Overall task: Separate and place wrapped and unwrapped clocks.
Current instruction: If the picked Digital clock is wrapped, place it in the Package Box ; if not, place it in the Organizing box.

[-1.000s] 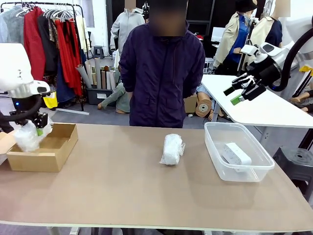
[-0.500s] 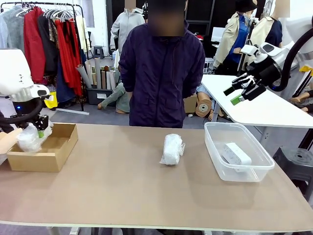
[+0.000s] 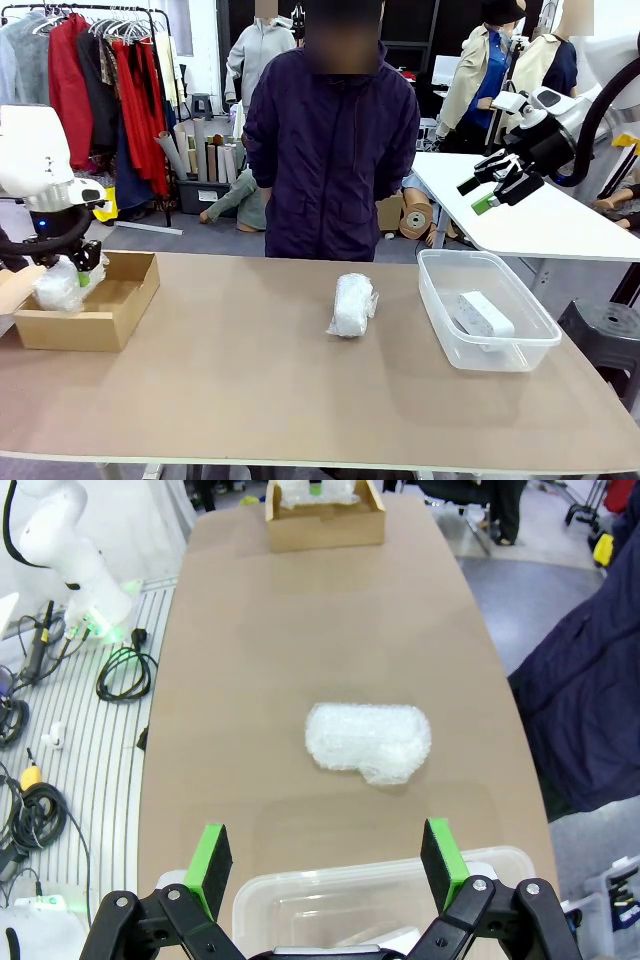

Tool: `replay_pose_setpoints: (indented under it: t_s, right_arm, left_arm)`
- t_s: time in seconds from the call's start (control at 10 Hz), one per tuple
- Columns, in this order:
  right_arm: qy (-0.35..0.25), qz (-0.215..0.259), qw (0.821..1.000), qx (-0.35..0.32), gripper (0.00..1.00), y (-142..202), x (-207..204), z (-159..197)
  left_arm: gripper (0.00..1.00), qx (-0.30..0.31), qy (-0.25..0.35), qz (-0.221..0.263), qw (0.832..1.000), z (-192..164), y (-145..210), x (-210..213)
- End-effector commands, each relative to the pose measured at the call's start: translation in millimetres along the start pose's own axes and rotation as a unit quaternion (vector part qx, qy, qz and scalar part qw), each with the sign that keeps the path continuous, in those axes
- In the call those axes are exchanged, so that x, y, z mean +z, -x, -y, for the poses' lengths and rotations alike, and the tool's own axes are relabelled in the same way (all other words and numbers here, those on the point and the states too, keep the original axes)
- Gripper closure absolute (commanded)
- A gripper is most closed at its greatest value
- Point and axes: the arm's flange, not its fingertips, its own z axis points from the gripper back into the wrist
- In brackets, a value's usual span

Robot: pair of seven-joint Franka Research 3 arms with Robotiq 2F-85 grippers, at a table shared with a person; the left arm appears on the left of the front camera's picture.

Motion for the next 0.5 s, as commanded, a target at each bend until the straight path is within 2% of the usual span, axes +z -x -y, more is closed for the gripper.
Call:
replay_pose_setpoints:
  t_s: [0.0,0.4]
  right_arm:
    - [-0.001,0.001,1.0,0.002,0.0,-1.9,1.2,-0.2]
    - [-0.001,0.001,1.0,0.002,0.0,-1.9,1.2,-0.2]
  left_arm:
    - [1.0,0.017,-0.008,-0.011,1.0,-2.4,-10.6,-1.4]
    - [1.0,0.052,-0.044,-0.004,0.998,-12.8,-21.6,-22.0]
